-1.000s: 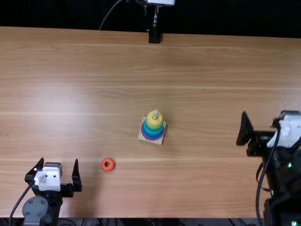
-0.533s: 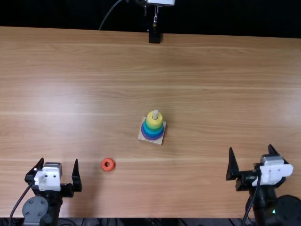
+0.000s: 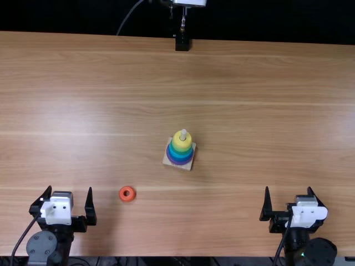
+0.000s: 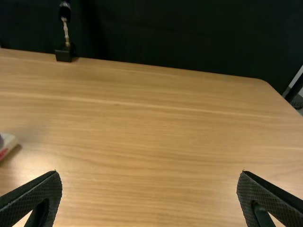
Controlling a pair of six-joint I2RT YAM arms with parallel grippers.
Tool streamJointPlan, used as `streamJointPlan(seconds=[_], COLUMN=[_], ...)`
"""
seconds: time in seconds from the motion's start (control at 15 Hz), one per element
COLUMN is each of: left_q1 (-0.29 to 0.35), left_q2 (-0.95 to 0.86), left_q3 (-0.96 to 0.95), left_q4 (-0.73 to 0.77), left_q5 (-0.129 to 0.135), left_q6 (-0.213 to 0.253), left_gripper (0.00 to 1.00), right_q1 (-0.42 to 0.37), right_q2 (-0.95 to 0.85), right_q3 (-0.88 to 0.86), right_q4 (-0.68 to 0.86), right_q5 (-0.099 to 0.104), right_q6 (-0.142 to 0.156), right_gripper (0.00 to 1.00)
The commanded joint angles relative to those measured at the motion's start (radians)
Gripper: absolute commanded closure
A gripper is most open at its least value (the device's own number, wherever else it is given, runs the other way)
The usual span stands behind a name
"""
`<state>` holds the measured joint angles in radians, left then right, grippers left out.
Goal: Build the Hanoi tower: stack the rings onto the peg from bottom to top in this color order: purple, dark blue, light blue, dark green, light green, yellow, orange.
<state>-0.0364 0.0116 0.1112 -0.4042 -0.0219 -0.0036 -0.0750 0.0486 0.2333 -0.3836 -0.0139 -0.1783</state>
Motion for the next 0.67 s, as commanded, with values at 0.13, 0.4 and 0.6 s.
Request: streamJointPlan(seconds=[0.13,0.4,0.6], left_q1=[0.009,0.009,0.009], left_q2=[-0.012,-0.012,-0.012], left_q3=[-0.111,-0.111,-0.111], left_q4=[-0.074,-0.074,-0.074], left_q5=[0.002,0.002,0.002], left_q6=[0.004,0.004,0.004], left_gripper=[0.00,0.00,0.00], right_q1=[-0.005,-0.003,-0.025], right_q2=[-0.049,-0.049,-0.049], right_q3=[-0.106,-0.187,-0.216], right_q4=[0.007,0.007,0.016], right_q5=[0.018,0.018,0.023], right_q6=[0.000,-0.002,0.003], right_gripper=[0.00,0.00,0.00])
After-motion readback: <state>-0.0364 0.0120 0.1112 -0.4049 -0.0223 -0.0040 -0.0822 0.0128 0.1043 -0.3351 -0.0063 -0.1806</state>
